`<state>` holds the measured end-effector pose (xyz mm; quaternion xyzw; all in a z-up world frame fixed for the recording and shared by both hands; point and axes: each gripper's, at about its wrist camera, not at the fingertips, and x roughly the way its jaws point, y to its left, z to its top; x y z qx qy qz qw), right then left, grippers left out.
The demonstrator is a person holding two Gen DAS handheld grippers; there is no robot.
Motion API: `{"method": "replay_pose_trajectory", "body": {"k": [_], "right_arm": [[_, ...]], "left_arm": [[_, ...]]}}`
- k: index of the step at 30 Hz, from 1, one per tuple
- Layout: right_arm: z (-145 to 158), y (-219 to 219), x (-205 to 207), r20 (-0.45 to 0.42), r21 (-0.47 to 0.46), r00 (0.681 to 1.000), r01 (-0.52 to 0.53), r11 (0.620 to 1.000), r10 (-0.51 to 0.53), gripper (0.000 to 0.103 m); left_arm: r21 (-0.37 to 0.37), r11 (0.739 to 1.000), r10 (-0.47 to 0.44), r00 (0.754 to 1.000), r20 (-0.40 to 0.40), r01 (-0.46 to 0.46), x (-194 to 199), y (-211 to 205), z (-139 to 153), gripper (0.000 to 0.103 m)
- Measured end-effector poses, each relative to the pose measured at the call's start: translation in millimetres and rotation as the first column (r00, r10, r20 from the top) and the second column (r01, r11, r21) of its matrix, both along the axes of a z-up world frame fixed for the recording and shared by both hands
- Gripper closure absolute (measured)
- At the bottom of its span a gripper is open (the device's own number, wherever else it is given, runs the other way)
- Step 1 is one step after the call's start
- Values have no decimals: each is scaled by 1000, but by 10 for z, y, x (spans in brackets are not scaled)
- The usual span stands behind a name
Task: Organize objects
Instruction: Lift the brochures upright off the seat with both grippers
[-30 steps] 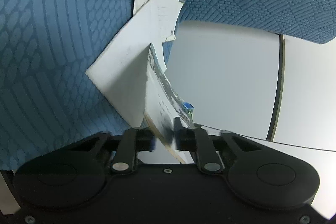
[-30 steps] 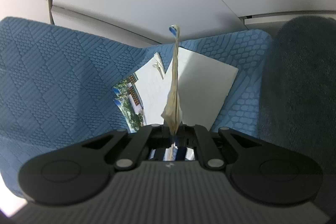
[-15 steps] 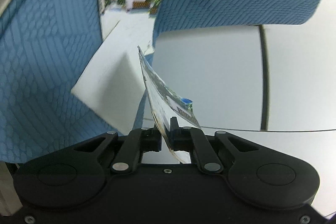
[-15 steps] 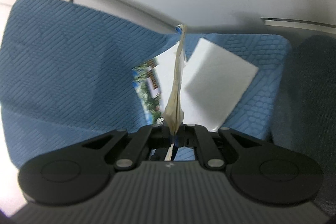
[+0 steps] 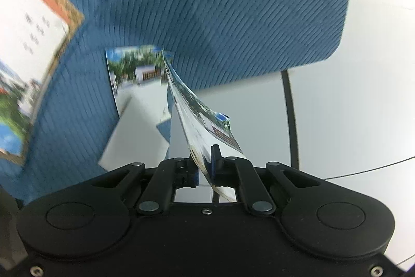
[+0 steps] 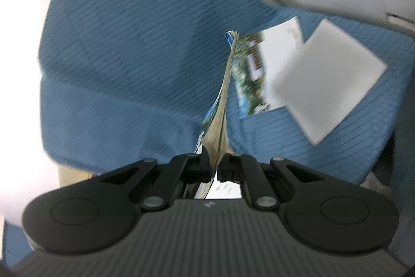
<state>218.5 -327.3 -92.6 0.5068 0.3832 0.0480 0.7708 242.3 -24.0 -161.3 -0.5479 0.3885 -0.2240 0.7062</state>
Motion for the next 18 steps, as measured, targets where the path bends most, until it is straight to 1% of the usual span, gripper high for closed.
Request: {"method": "replay_pose_trajectory", "body": {"k": [5,9,14,18], "right_arm": [[152,327,89,23,22,995,-99,995,98,95],[202,620,123,33,28,984,-179,984,178,95],[167,1021,141,45,-3,960,-277,961,277,94],[14,1340,144,41,-28,938,-343,939,344,93]], "left_arm": [[30,999,39,999,18,-39,-105,417,205,95],[42,996,72,997,28,-73,-195,762,309,95],[83,989,119,992,31,-122,-318,1122,324,95],[128,982,141,990,14,-142,-389,1394,223,95]]}}
